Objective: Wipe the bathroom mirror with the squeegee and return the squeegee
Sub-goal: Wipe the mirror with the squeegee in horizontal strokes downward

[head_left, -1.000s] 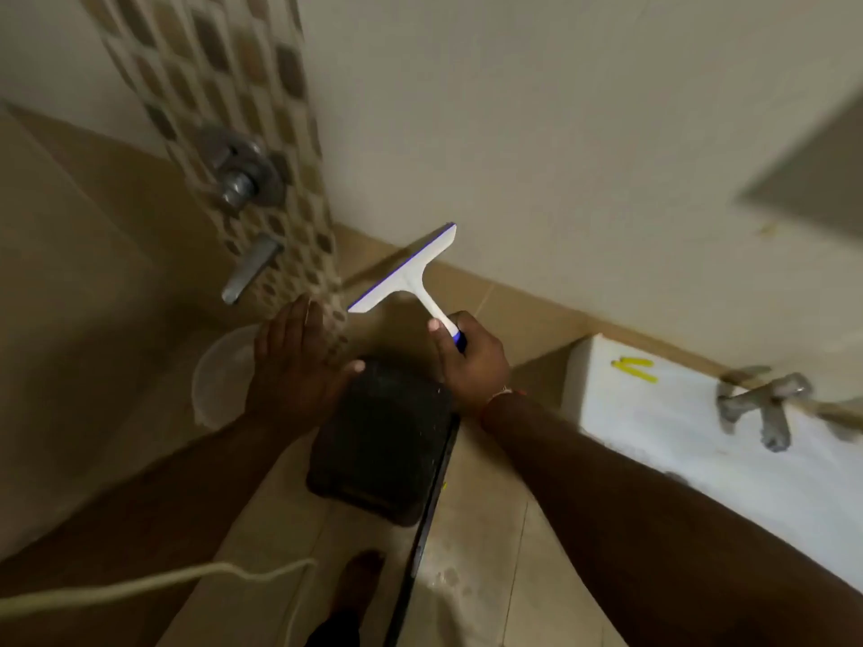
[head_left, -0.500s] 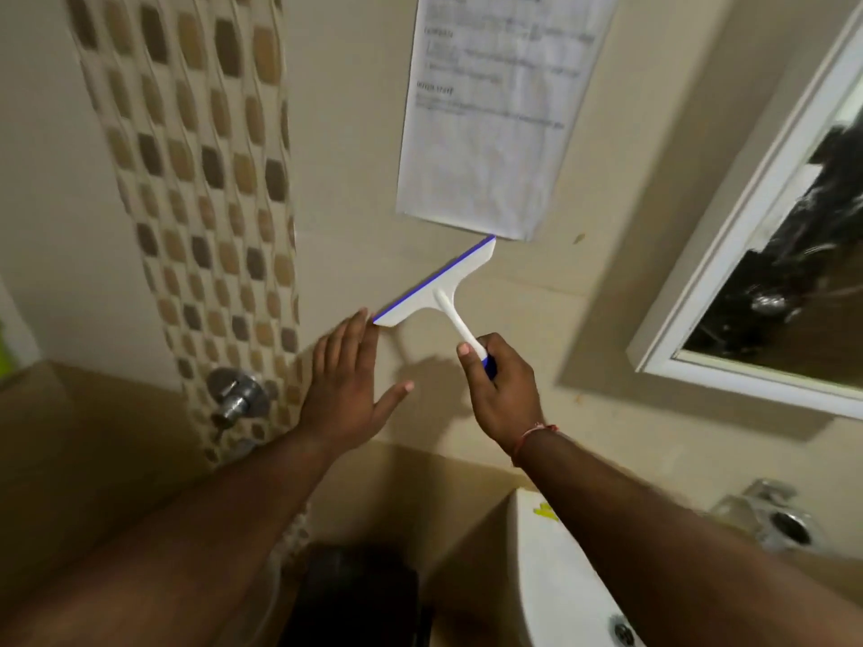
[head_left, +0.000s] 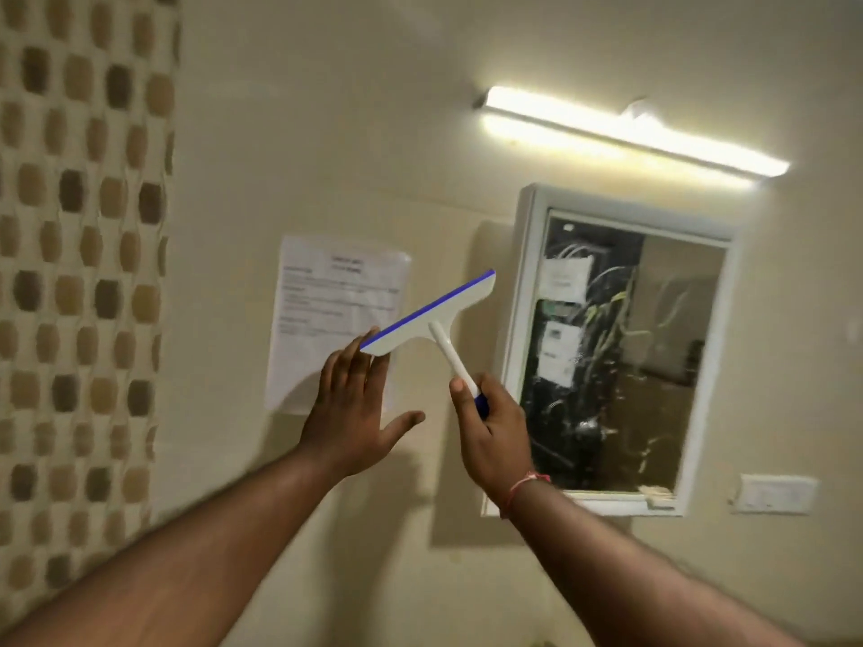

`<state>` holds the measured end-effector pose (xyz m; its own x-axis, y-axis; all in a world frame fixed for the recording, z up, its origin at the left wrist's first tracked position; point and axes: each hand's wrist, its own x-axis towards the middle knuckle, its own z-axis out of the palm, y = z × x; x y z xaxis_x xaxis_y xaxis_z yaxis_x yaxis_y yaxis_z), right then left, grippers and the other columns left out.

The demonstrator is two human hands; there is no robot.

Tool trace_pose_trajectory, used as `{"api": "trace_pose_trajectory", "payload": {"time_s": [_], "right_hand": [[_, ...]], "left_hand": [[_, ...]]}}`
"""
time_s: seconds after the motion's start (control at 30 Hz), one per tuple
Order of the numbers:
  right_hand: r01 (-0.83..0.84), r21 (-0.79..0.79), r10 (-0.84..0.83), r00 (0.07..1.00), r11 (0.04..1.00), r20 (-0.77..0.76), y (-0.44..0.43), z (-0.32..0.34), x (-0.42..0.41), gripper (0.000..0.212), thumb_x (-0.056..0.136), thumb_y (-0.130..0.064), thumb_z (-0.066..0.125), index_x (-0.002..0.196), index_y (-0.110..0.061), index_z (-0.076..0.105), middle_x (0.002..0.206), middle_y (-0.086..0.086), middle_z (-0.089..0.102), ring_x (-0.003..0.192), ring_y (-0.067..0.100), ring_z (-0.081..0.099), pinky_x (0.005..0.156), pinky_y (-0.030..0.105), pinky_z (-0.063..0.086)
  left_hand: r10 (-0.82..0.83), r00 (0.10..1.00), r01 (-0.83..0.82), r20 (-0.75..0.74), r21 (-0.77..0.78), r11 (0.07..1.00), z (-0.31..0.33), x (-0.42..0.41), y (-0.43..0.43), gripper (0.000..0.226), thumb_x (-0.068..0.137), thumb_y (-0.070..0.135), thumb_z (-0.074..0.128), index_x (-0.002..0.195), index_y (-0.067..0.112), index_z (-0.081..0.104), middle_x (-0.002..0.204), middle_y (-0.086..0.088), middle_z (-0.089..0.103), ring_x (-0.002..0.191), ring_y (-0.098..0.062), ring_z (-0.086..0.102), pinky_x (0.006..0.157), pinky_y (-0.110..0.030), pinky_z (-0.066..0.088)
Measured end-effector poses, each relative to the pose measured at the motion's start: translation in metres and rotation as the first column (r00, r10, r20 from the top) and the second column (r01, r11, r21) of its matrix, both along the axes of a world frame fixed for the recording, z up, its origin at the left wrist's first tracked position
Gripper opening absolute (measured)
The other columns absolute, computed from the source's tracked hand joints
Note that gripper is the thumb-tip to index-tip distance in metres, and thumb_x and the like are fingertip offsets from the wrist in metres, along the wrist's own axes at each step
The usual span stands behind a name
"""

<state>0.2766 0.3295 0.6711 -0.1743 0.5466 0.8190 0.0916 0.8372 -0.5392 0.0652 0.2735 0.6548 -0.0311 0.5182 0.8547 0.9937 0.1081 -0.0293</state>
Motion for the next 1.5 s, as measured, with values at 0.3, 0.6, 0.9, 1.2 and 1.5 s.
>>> {"api": "trace_pose_trajectory", "payload": {"time_s": [0.3, 0.6, 0.9, 1.2, 1.5], "right_hand": [[0.071, -0.044, -0.077, 0.986, 0.997, -0.151, 0.017, 0.063, 0.069, 0.028, 0.109, -0.048, 0.058, 0.093, -0.027, 0.066, 0.078, 0.001, 0.065, 0.071, 0.014, 0.062, 0.069, 0.038, 0.058], [-0.003, -0.236, -0.088, 0.923, 0.972, -0.375, 0.05, 0.116, 0.115, 0.019, 0.109, -0.046, 0.058, 0.107, -0.035, 0.073, 0.082, -0.004, 0.065, 0.071, 0.012, 0.06, 0.062, 0.032, 0.05], [0.033, -0.248, -0.127, 0.918, 0.968, -0.376, 0.071, 0.153, 0.123, 0.022, 0.11, -0.038, 0.054, 0.123, -0.036, 0.072, 0.104, -0.006, 0.074, 0.098, 0.016, 0.068, 0.087, 0.041, 0.061], [0.083, -0.181, -0.148, 0.911, 0.98, -0.385, 0.083, 0.166, 0.118, 0.041, 0.113, -0.022, 0.054, 0.148, -0.041, 0.061, 0.145, -0.019, 0.064, 0.062, -0.001, 0.066, 0.06, 0.021, 0.058], [0.206, -0.128, -0.238, 0.914, 0.97, -0.329, 0.098, 0.17, 0.12, 0.044, 0.112, -0.014, 0.054, 0.143, -0.042, 0.066, 0.117, -0.031, 0.074, 0.047, 0.003, 0.047, 0.042, 0.019, 0.042]], "left_hand": [[-0.13, 0.986, 0.138, -0.103, 0.072, 0.988, 0.097, 0.088, 0.064, 0.092, 0.102, 0.07, 0.043, 0.168, 0.007, 0.03, 0.169, -0.019, 0.038, 0.151, -0.041, 0.043, 0.128, -0.057, 0.033], [-0.236, 0.967, 0.243, -0.091, 0.075, 0.967, 0.185, 0.122, 0.097, 0.074, 0.111, 0.041, 0.039, 0.174, 0.019, 0.005, 0.182, -0.006, -0.003, 0.168, -0.03, 0.005, 0.135, -0.049, 0.013], [-0.264, 0.964, 0.264, -0.013, 0.119, 0.957, 0.204, 0.123, 0.12, 0.08, 0.113, 0.04, 0.037, 0.173, 0.021, -0.014, 0.183, -0.003, -0.005, 0.169, -0.024, 0.007, 0.135, -0.044, 0.011], [-0.37, 0.922, 0.335, 0.114, 0.244, 0.91, 0.206, 0.138, 0.151, 0.09, 0.111, 0.025, 0.045, 0.17, 0.03, -0.022, 0.183, -0.001, -0.001, 0.168, -0.028, 0.011, 0.134, -0.05, 0.024], [-0.62, 0.779, 0.533, 0.096, 0.419, 0.735, 0.195, 0.145, 0.164, 0.088, 0.111, 0.011, 0.045, 0.172, 0.034, -0.014, 0.183, 0.007, -0.003, 0.168, -0.022, 0.012, 0.121, -0.038, 0.043]]}}
